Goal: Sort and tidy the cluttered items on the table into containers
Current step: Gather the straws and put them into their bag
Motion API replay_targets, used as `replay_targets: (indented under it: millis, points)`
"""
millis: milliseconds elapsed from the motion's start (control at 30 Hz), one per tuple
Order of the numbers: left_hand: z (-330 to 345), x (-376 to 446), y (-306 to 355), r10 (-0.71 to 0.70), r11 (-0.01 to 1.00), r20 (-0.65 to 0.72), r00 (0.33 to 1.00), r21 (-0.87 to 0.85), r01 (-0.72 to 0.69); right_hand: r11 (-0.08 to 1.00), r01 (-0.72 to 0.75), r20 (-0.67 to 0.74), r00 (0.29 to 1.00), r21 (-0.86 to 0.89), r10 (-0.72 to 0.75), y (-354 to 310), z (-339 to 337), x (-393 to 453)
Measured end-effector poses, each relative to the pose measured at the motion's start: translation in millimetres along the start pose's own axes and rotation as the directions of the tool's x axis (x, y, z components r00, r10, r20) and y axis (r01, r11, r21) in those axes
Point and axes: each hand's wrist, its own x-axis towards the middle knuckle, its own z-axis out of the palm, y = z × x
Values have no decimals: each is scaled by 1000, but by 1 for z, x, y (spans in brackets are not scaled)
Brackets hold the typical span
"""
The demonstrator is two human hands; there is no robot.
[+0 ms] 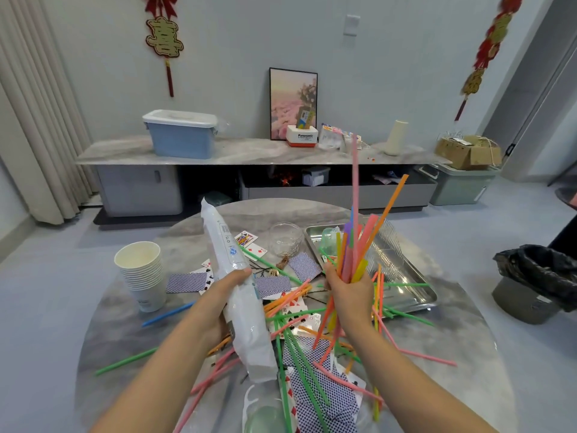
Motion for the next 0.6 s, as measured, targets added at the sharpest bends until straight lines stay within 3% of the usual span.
replay_targets:
  millis: [200, 400, 600]
  points:
    - [0, 4, -4, -17, 1000, 11, 1000, -13, 17, 998, -37, 8, 999, -52, 37, 8, -5, -4]
    - [-1, 10, -9, -64, 997, 7, 998, -50, 65, 998, 26, 23, 999, -49, -25, 5, -8, -4]
    - [-2, 21, -15, -107, 981, -4, 994, -165, 105, 999, 6, 24, 1000, -43, -5, -1, -9, -3]
